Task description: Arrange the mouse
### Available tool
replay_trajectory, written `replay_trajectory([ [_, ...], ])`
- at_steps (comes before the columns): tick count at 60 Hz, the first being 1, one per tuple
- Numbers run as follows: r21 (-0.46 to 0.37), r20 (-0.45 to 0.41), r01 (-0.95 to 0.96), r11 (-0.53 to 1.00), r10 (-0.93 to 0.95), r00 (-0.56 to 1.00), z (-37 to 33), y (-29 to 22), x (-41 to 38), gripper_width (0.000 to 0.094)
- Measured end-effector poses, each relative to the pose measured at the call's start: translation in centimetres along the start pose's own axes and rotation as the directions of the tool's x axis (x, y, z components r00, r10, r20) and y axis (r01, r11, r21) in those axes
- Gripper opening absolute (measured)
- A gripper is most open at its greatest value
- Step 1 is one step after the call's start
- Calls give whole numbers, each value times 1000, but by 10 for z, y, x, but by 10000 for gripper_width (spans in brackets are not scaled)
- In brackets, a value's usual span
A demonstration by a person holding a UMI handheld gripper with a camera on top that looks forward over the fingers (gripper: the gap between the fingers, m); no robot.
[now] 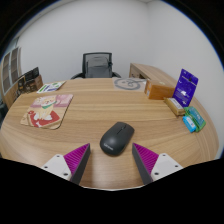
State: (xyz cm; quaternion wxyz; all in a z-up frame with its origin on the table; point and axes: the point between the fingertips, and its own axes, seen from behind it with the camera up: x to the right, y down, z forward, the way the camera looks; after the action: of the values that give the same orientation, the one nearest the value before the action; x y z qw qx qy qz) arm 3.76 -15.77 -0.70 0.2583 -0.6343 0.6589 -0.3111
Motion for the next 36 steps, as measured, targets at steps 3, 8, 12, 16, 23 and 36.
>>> replay_trajectory([
  [3,-1,-1,0,1000,0,1000,6,-3,0,870],
  [8,-3,0,-2,1000,2,1000,16,-9,0,867],
  [12,-10,3,-6,1000,6,1000,24,-10,-3,871],
  [16,-6,4,-8,1000,8,1000,30,-15,-3,871],
  [23,-7,10,-8,1000,8,1000,38,-21,-6,869],
  [36,-7,24,-8,1000,9,1000,53,-34,-13,868],
])
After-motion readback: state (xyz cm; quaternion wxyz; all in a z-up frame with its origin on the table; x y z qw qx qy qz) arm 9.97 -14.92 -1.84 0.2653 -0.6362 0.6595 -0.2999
